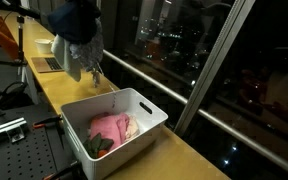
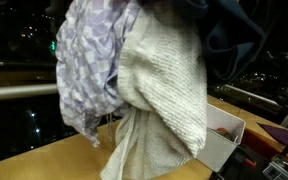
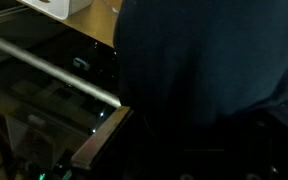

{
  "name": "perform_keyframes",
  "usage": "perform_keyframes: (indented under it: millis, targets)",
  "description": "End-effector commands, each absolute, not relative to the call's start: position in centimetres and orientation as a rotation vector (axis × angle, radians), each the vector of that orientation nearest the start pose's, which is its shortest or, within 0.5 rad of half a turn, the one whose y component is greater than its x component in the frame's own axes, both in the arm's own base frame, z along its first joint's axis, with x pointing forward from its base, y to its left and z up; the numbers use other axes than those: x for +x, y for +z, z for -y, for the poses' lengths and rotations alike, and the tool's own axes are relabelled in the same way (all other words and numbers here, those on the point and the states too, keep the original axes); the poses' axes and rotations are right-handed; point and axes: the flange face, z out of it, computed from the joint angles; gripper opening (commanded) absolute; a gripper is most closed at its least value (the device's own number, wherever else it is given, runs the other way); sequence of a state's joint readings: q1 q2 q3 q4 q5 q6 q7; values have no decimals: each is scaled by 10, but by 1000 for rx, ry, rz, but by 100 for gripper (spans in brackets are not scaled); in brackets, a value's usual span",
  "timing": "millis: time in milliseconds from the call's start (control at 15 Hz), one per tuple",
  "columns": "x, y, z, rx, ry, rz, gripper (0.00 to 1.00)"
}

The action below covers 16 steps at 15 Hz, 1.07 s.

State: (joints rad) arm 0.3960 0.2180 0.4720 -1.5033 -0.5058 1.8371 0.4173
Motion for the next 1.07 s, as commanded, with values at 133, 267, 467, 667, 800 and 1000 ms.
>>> perform_keyframes:
  millis: [133, 267, 467, 667, 800, 1000]
  targets:
    - [463, 550, -514, -3209, -518, 965, 0]
    - [457, 543, -534, -3207, -497, 1001, 0]
    - [462, 539, -542, -3213, -482, 998, 0]
    - [481, 541, -511, -3260, -473, 928, 0]
    - [497, 531, -474, -3298, -418, 844, 0]
    - [523, 486, -417, -3345, -274, 723, 0]
